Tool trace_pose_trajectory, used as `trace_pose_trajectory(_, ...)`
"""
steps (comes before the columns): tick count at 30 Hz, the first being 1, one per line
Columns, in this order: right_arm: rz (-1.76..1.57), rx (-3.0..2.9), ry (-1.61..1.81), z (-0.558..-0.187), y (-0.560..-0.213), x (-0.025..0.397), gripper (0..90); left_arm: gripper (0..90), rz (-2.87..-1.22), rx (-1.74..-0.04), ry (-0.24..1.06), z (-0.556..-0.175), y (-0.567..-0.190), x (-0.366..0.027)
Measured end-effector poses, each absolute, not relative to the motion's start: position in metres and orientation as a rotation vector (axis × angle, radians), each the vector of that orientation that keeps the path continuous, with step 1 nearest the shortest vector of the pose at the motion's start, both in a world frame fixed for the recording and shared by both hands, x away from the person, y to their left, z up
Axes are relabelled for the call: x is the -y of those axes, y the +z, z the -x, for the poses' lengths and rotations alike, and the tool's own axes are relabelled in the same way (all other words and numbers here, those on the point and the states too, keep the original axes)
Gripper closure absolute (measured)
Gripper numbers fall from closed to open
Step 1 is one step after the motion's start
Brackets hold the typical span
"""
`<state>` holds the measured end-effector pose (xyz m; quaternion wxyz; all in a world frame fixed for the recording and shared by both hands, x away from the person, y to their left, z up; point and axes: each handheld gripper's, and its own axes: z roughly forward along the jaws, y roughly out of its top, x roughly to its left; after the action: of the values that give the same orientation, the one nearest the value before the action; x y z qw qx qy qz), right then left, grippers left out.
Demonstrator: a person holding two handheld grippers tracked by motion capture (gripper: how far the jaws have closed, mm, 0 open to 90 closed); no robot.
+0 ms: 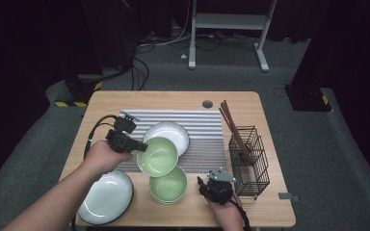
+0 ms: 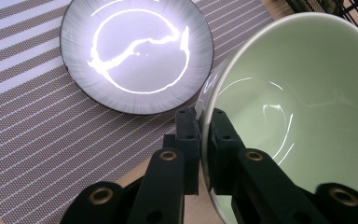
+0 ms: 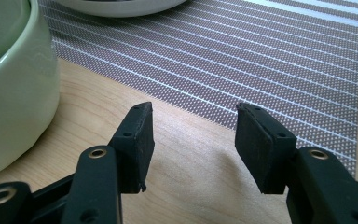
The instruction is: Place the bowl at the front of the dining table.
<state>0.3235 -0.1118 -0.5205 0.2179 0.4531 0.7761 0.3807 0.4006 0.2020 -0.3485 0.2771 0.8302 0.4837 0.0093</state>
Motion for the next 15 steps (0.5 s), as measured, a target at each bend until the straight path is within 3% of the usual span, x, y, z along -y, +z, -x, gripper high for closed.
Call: trace_pose_trajectory(15, -1.251, -2.152, 1.052, -0.324, -0.521, 0.110, 46.8, 84.7, -2.201, -1.331, 0.060, -0.412, -0.355, -0.205)
